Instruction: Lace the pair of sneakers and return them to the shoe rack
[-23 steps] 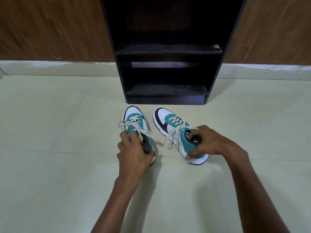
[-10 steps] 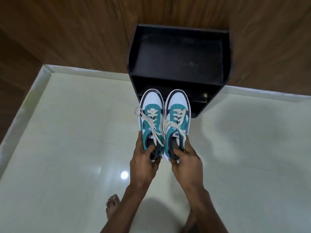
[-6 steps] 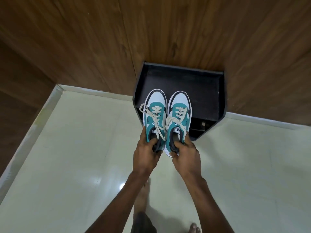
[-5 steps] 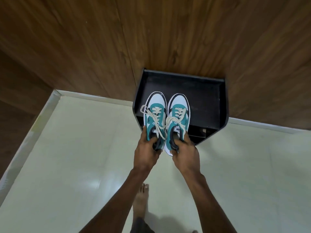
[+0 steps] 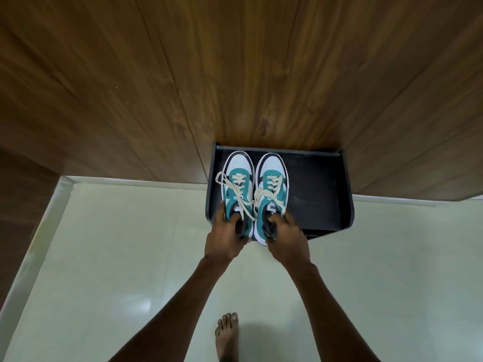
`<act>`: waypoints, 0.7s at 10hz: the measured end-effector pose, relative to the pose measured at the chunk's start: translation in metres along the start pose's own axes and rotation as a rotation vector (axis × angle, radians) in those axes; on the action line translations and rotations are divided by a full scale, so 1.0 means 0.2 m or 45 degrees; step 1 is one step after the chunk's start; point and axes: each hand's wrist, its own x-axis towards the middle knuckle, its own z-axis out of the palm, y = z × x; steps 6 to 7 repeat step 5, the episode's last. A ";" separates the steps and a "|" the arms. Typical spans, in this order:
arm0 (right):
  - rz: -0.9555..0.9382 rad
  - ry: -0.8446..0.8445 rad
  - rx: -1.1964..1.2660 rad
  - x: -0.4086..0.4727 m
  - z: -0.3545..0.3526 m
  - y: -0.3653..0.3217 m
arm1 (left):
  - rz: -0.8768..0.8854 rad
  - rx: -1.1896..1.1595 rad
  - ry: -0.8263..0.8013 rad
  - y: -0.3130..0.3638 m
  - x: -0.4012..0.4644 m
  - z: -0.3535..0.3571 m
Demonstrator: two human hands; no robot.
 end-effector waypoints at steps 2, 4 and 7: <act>0.010 0.158 0.067 -0.12 -0.29 -0.15 | -0.060 -0.015 -0.063 0.14 -0.10 -0.37; -0.137 0.409 0.089 -0.31 -0.82 -0.45 | 0.110 -0.121 0.281 0.42 -0.31 -0.91; -0.251 0.607 0.102 -0.45 -1.07 -0.59 | 0.248 -0.210 0.436 0.54 -0.44 -1.11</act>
